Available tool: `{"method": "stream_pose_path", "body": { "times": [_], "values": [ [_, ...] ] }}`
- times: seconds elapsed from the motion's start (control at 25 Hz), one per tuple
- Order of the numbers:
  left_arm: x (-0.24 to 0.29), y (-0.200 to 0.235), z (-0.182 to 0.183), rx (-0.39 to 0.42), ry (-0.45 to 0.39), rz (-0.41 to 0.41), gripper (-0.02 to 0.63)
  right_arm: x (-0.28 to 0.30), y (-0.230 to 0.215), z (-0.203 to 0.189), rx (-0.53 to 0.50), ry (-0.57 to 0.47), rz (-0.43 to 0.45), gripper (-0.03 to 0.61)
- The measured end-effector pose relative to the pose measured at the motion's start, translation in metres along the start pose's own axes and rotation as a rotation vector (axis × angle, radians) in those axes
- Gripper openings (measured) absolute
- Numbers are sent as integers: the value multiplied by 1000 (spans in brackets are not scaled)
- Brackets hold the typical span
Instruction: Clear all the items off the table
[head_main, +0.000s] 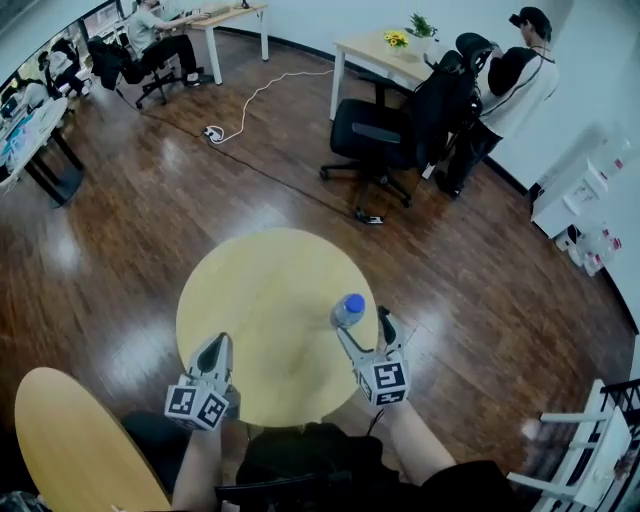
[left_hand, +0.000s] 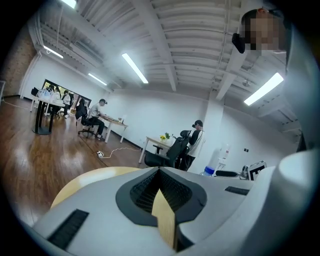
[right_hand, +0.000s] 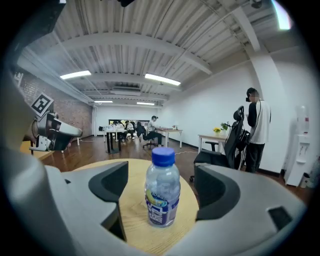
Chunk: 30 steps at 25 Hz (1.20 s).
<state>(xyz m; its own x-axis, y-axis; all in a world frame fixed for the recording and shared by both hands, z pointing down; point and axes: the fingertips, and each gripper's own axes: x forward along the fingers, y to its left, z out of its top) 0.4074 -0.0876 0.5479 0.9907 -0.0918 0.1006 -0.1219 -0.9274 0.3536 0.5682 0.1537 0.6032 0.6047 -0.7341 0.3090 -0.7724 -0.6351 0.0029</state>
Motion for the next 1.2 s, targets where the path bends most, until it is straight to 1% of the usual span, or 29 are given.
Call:
{"method": "stream_pose_path", "body": {
  "times": [0.12,0.2,0.24,0.28,0.32,0.36,0.4,0.44,0.48,0.6,0.68,0.84,1.04,1.2],
  "values": [
    [-8,-10,29,10,-75,-3,0,-16,1,42,-9,-97,13,418],
    [-15,-15,46,22,-118,-6,0,-28,3,70,-2,-170,11,373],
    [-18,-17,52,26,-138,-9,0,-34,3,80,-6,-202,11,370],
    [-20,-18,56,31,-154,-13,0,-39,3,88,-13,-230,10,319],
    [-22,-19,59,37,-166,-18,0,-44,4,92,-19,-250,6,284],
    [-26,-20,61,44,-173,-25,0,-50,4,94,-20,-261,-2,284],
    [-30,-21,63,48,-177,-32,0,-57,5,95,-14,-269,-14,257],
    [-34,-21,66,48,-181,-38,0,-65,4,97,-3,-278,-28,203],
    [-39,-21,69,44,-187,-45,0,-73,4,101,10,-293,-44,177],
    [-48,-15,75,14,-203,-64,0,-93,6,110,49,-337,-102,172],
    [-53,-12,80,10,-207,-69,0,-101,11,114,66,-352,-124,172],
    [-65,-14,90,20,-225,-78,0,-108,25,117,72,-366,-126,172],
    [-81,-7,88,10,-226,-73,0,-106,49,116,53,-352,-110,169],
    [-89,-3,88,13,-222,-71,0,-103,56,116,53,-337,-107,170]
  ]
}}
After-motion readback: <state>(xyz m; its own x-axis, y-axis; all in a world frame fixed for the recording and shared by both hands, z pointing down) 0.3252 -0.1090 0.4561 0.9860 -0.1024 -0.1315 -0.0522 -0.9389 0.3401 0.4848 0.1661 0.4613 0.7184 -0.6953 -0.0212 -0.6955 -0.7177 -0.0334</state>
